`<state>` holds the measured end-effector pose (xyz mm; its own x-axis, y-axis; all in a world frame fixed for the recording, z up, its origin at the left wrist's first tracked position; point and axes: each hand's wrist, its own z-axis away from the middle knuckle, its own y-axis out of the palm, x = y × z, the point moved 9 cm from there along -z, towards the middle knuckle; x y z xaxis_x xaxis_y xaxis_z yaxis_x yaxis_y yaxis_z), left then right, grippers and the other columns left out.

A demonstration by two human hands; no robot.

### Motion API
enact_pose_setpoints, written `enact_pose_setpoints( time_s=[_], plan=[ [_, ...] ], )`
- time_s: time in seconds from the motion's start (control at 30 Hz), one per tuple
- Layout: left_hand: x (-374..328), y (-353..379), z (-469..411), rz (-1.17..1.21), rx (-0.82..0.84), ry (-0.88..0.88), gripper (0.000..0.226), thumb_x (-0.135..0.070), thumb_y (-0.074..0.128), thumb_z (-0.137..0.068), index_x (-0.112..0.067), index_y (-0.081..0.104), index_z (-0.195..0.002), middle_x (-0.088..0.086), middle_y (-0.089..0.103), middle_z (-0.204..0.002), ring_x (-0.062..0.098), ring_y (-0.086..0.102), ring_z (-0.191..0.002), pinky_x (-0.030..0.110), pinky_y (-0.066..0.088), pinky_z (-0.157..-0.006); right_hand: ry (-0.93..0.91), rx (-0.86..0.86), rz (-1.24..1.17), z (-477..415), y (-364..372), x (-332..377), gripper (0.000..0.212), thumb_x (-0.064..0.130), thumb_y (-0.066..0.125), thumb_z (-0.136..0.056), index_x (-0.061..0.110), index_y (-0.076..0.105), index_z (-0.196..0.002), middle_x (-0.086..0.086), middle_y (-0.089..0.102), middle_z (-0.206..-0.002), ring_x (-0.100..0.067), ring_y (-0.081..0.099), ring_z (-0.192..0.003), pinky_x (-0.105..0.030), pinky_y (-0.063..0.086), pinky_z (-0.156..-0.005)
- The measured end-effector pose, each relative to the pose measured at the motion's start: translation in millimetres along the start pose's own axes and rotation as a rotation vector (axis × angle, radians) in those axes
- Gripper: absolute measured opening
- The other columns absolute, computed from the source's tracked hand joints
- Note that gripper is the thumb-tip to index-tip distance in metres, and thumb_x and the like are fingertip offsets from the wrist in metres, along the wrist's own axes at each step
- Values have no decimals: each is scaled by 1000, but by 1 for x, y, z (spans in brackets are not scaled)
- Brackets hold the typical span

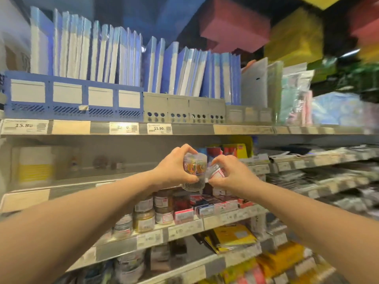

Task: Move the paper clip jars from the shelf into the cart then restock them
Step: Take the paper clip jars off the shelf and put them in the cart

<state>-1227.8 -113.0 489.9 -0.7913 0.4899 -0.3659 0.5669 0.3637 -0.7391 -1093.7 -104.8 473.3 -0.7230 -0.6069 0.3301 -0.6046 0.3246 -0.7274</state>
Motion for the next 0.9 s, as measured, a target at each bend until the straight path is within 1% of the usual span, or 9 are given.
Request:
enact_pose_setpoints(
  time_s=[0.1,0.2,0.27,0.33,0.4,0.53,0.67,0.77,0.9],
  plan=[
    [-67,53,0,48,90,104,56,-23,77,-70,-30,42,-113,2,46,-116,15,53,-96,27,47,-79,71,-1,35,61,-47,-44,43,37,69,-77,27,53,-116,5,46,-113,-11,47,-100,-21,40,-71],
    [-146,114,6,142,189,214,58,-24,78,-70,-33,40,-112,-2,44,-121,12,51,-98,21,44,-75,208,-29,79,132,-103,-94,45,33,69,-80,24,52,-120,8,43,-112,-8,44,-98,-21,36,-74],
    [-202,158,15,227,282,264,58,-24,78,-70,-36,39,-112,-5,45,-117,10,55,-93,16,45,-69,319,-35,101,187,-142,-129,48,32,69,-81,23,50,-124,6,45,-117,-10,48,-102,-23,41,-81],
    [-263,204,28,296,374,308,59,-27,78,-71,-37,38,-113,-8,45,-111,7,56,-89,14,46,-67,420,-46,118,247,-184,-162,47,33,70,-81,25,49,-123,5,48,-118,-11,52,-100,-19,46,-77],
    [-323,246,44,358,439,350,60,-27,78,-72,-37,37,-114,-9,46,-107,5,56,-88,12,46,-66,516,-59,149,307,-226,-187,44,35,70,-80,29,49,-118,7,47,-113,-7,51,-91,-12,43,-66],
    [-430,328,81,467,571,440,59,-25,76,-74,-37,36,-115,-11,47,-104,1,53,-82,9,40,-58,666,-57,277,418,-296,-227,46,37,71,-78,26,51,-118,9,43,-109,-10,48,-96,-19,37,-74],
    [-511,415,116,534,718,548,60,-13,74,-74,-33,38,-118,-7,45,-102,4,48,-68,14,35,-52,770,-55,345,512,-328,-262,45,32,74,-75,20,55,-114,3,48,-114,-9,47,-95,-14,32,-70],
    [-557,474,142,560,795,636,61,-9,74,-71,-33,39,-115,-8,45,-110,11,54,-74,24,41,-60,878,-74,355,574,-335,-292,47,31,75,-73,17,57,-114,0,49,-113,-13,48,-102,-13,29,-74],
    [-596,546,176,576,920,729,64,-19,81,-67,-33,40,-115,-8,41,-114,8,50,-95,17,41,-76,1047,-127,300,642,-328,-328,45,28,77,-71,19,57,-110,8,45,-103,-9,48,-100,-7,30,-72]
  ],
)
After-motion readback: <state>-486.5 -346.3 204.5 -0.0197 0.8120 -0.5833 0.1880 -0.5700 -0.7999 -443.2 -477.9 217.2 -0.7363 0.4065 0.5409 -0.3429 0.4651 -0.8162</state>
